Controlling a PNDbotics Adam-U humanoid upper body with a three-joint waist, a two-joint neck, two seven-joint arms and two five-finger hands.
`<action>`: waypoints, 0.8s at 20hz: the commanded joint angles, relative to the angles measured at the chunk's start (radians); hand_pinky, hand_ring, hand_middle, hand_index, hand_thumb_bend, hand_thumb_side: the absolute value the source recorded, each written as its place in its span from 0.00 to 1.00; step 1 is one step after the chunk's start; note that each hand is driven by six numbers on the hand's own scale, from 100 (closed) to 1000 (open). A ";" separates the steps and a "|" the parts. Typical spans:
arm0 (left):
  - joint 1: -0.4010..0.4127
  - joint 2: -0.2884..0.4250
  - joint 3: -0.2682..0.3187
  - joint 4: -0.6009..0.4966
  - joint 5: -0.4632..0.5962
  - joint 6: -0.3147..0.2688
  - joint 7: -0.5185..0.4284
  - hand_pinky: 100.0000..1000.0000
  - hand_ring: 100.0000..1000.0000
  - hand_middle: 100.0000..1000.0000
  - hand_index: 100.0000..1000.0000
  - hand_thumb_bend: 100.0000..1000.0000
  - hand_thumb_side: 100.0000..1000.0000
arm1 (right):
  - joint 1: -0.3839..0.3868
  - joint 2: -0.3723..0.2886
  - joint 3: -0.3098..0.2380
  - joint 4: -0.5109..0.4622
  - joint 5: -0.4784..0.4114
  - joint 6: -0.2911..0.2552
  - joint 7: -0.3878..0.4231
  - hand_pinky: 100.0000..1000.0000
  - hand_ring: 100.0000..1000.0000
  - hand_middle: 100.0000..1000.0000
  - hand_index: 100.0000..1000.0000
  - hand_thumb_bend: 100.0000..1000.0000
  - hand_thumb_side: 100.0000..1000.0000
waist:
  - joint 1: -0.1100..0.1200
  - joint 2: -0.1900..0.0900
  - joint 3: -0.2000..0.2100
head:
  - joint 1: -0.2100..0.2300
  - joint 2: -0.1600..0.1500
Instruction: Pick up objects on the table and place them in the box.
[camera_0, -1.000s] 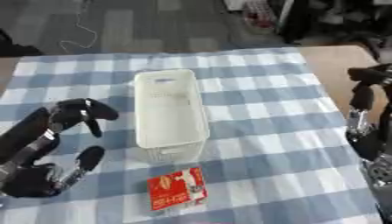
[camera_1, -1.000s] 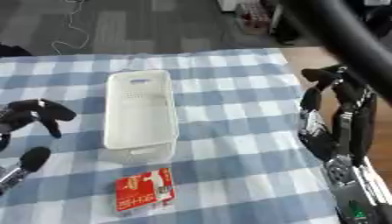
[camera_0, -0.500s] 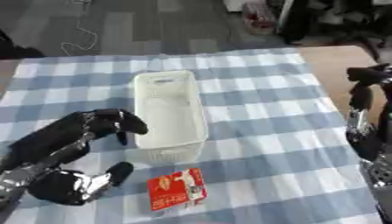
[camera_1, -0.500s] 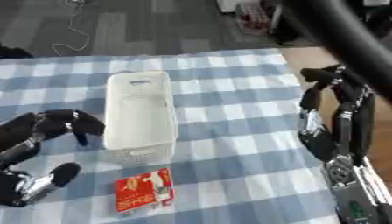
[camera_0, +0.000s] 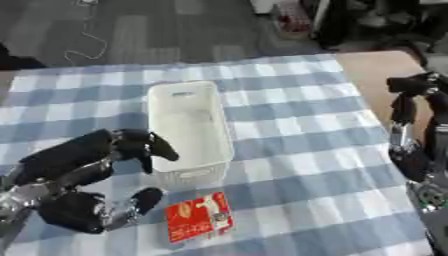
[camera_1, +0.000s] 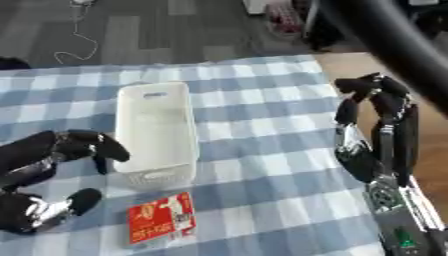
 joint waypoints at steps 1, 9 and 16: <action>-0.019 -0.002 0.001 -0.013 0.026 0.012 -0.019 0.55 0.52 0.74 0.85 0.05 1.00 | -0.003 -0.023 -0.003 -0.016 -0.002 -0.001 0.012 0.29 0.27 0.44 0.62 0.00 0.89 | 0.004 -0.010 -0.001 | -0.008 -0.003; -0.031 -0.006 -0.014 -0.013 0.051 0.045 -0.093 0.56 0.54 0.76 0.87 0.05 1.00 | 0.003 -0.023 0.005 -0.016 0.049 0.003 0.121 0.26 0.26 0.42 0.56 0.00 0.92 | 0.000 -0.009 0.000 | -0.044 -0.003; -0.038 -0.011 -0.019 -0.013 0.057 0.056 -0.152 0.46 0.50 0.75 0.88 0.05 1.00 | -0.003 -0.020 0.013 -0.016 0.072 0.004 0.235 0.26 0.26 0.43 0.56 0.00 0.92 | 0.002 -0.008 -0.001 | -0.062 -0.003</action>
